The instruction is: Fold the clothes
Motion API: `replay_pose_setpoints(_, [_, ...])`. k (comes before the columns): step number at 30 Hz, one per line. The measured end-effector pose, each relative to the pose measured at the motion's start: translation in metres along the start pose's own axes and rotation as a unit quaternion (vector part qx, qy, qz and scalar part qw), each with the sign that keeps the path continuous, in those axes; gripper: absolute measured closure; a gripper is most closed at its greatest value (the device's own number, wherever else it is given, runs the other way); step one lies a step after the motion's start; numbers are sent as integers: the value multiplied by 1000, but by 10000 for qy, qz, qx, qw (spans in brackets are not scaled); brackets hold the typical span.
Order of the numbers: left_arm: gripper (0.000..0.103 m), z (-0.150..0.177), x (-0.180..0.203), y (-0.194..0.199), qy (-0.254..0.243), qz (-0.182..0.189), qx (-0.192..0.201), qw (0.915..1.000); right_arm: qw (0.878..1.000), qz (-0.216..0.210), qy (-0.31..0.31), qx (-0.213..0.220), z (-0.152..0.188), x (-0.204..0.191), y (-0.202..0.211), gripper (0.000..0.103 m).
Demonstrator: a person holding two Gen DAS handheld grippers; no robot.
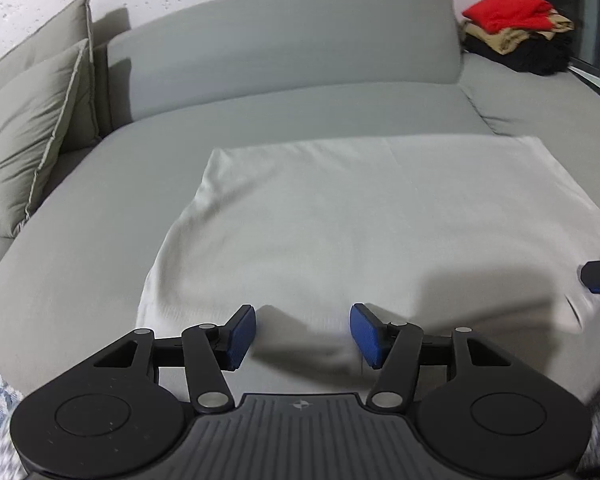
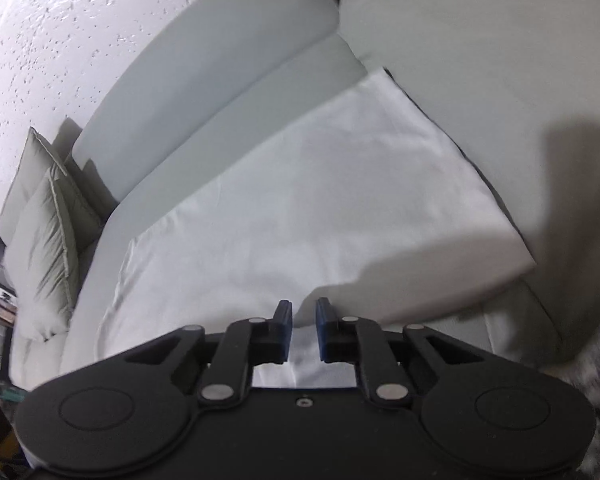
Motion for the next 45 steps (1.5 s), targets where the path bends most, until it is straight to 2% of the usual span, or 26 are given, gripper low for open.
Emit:
replay_pose_setpoints(2, [47,7,-9,7,57,30,12,10000,9999,15,-2,-154,6,6,10,81])
replay_pose_setpoints(5, [51,10,-45,23,793,-34,466,9958,9995,-162,10,267,7,22,25,79])
replay_pose_setpoints(7, [73,7,-68,24,1290,-130,690,9892,9976,-66,-266,629,-2,35,29,79])
replay_pose_setpoints(9, [83,0,-87,14,1612,-161,695,9843,9938,-15,-770,808,-12,51,24,80])
replay_pose_setpoints(10, [84,-3,-94,7,1704,-114,631,9833,9909,-30,-1035,861,-17,60,21,81])
replay_pose_setpoints(12, [84,-6,-99,-8,1707,-135,339,9847,9884,8,-1299,792,-24,68,10,81])
replay_pose_setpoints(14, [80,-9,-100,-21,1687,-495,-7,9844,9881,138,-1376,675,-29,70,-3,81])
replay_pose_setpoints(15, [74,-9,-98,-23,1668,-661,-77,9837,9878,203,-1415,617,-32,71,-10,81])
replay_pose_setpoints(17, [71,-8,-94,-20,1597,-935,-80,9827,9876,711,-1225,678,-31,67,-15,96])
replay_pose_setpoints(18, [66,-7,-93,-15,1540,-1076,-39,9822,9858,983,-1114,787,-29,64,-14,97])
replay_pose_setpoints(19, [66,-5,-92,-10,1483,-1217,2,9814,9841,1142,-1056,857,-27,60,-11,97])
replay_pose_setpoints(21, [69,-2,-89,0,1369,-1498,84,9792,9815,1322,-1025,936,-22,53,-4,94])
replay_pose_setpoints(22, [71,0,-88,5,1311,-1638,124,9777,9817,1298,-1028,940,-20,52,1,86])
replay_pose_setpoints(23, [78,1,-85,11,1265,-1634,207,9782,9832,1191,-1023,934,-18,52,8,76])
replay_pose_setpoints(24, [78,2,-81,18,1229,-1525,321,9801,9856,995,-1024,909,-17,53,13,72])
replay_pose_setpoints(26, [76,1,-71,28,1164,-1079,519,9860,9897,538,-1061,798,-14,55,20,54])
replay_pose_setpoints(28, [61,-2,-60,32,1092,-521,620,9907,9908,16,-1265,482,-10,56,17,50])
replay_pose_setpoints(29, [59,-5,-54,31,1054,-260,643,9920,9893,-240,-1408,291,-7,56,14,50])
replay_pose_setpoints(31, [58,-9,-43,27,900,29,669,9937,9818,-746,-1747,-81,-2,56,2,50])
replay_pose_setpoints(35, [56,-12,-31,20,598,110,637,9961,9684,-1025,-2247,-344,10,60,-14,53])
replay_pose_setpoints(38, [55,-8,-34,18,687,220,586,9957,9617,-1044,-2529,-153,14,66,-22,59])
replay_pose_setpoints(43, [55,-3,-36,16,909,272,543,9940,9362,-1399,-3224,61,20,80,-35,59])
replay_pose_setpoints(45, [55,-3,-35,15,952,273,531,9937,9315,-1512,-3303,198,21,80,-37,59])
Point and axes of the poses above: each gripper's, at about its wrist camera, not at the fingertips, and y roughly against the way its jaws point, x to its right, z to its underside, the point moved 1 cm from there along -y, roughly the way its jaws point, and after that the axes turned 10 degrees about z, right-handed, at the moved point
